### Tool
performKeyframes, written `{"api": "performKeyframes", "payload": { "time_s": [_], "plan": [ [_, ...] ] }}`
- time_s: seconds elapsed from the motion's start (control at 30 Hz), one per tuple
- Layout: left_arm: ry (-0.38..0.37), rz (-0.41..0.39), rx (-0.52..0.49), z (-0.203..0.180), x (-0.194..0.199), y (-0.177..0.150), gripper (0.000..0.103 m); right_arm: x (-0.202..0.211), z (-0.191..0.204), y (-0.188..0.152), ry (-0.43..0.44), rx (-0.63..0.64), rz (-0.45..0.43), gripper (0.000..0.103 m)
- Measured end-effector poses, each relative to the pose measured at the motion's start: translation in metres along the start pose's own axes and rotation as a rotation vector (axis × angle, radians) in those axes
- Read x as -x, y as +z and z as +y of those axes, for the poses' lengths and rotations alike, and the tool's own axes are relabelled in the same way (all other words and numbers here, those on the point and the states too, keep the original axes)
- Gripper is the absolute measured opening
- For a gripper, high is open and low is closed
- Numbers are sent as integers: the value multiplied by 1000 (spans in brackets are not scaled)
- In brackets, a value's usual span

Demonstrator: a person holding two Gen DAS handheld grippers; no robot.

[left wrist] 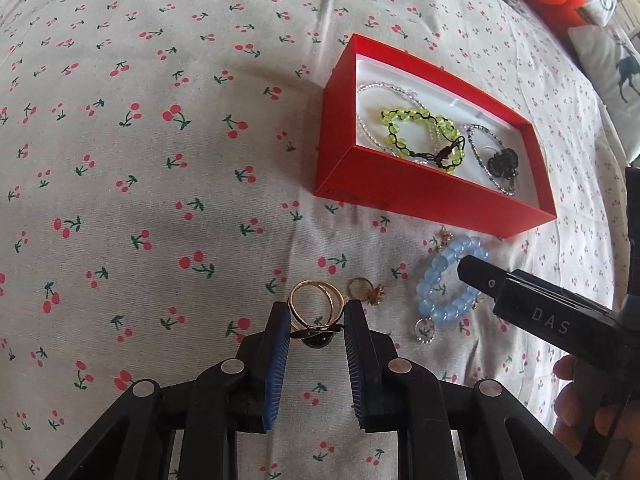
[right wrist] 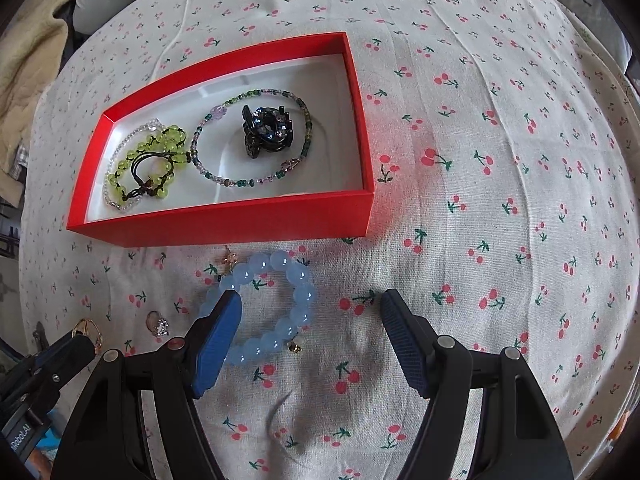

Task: Organize jewelry
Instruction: 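Grasp the light blue bead bracelet with the right tool while the left tool holds the rings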

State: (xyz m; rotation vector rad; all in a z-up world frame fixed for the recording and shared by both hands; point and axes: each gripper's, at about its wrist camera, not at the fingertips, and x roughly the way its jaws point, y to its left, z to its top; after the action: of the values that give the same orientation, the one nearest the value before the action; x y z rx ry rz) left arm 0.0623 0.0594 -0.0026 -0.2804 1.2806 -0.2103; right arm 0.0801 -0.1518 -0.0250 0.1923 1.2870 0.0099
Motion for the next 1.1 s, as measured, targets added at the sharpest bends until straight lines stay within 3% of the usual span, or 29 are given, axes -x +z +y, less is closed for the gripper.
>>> {"api": "performKeyframes", "payload": {
  "time_s": [0.17, 0.33, 0.47, 0.7, 1.1],
  "plan": [
    [2, 8, 5, 1, -3, 1, 22, -6, 12, 3, -84, 45, -19, 65],
    [0, 13, 3, -1, -5, 0, 22, -10, 24, 3, -167, 110, -36, 48],
    [-1, 17, 2, -4, -8, 0, 22, -12, 32, 0, -195, 156, -50, 41],
    [3, 25, 6, -5, -13, 0, 22, -6, 27, -10, -184, 185, -54, 14],
    [-2, 18, 11, -7, -13, 1, 22, 25, 1, -12, -58, 119, -80, 12]
  ]
}}
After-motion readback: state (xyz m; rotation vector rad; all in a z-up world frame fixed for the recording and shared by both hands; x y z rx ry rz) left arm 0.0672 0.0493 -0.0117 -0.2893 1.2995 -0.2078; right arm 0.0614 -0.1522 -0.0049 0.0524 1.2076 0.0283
